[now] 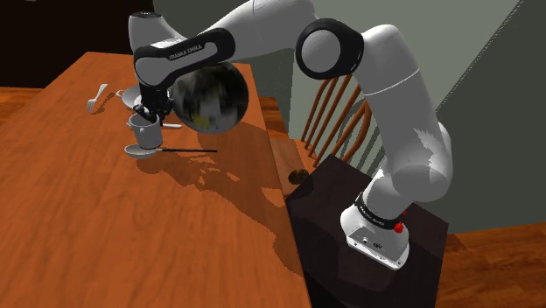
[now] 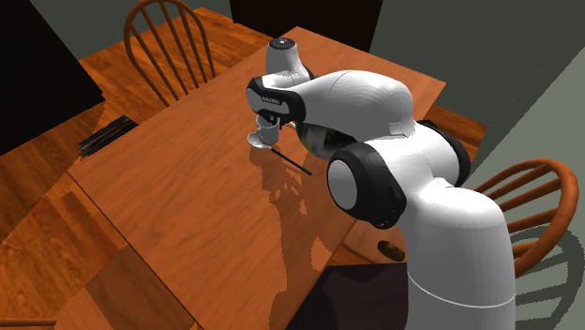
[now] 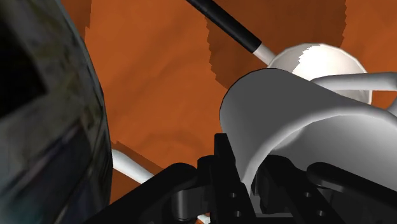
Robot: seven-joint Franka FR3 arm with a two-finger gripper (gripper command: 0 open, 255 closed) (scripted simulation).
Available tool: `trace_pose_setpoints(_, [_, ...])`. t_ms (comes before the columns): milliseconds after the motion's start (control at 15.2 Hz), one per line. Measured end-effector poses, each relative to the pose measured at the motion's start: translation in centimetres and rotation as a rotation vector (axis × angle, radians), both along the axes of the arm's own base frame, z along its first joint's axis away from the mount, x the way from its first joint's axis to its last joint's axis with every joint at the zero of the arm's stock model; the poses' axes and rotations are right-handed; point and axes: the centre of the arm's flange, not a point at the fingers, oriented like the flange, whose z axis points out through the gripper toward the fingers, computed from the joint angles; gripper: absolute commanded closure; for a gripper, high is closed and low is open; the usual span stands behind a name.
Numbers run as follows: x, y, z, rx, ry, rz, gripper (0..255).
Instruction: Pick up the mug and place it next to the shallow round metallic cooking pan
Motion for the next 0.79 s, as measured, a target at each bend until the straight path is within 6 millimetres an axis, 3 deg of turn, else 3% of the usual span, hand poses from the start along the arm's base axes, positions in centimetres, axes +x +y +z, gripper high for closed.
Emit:
trace_pose_setpoints(132, [0.0, 0.0, 0.0, 0.0, 0.0, 0.0, 255])
trace_pose_setpoints(198, [0.1, 0.0, -0.1, 0.0, -0.002, 0.0, 0])
trace_pose_setpoints(330, [-0.1, 0.3, -1.2, -0.002, 0.015, 0.003, 0])
trace_pose_setpoints(594, [-0.3, 0.5, -1.2, 0.001, 0.018, 0.007, 0])
trace_pose_setpoints(792, [-0.5, -0.1, 1.3, -0.002, 0.02, 0.003, 0])
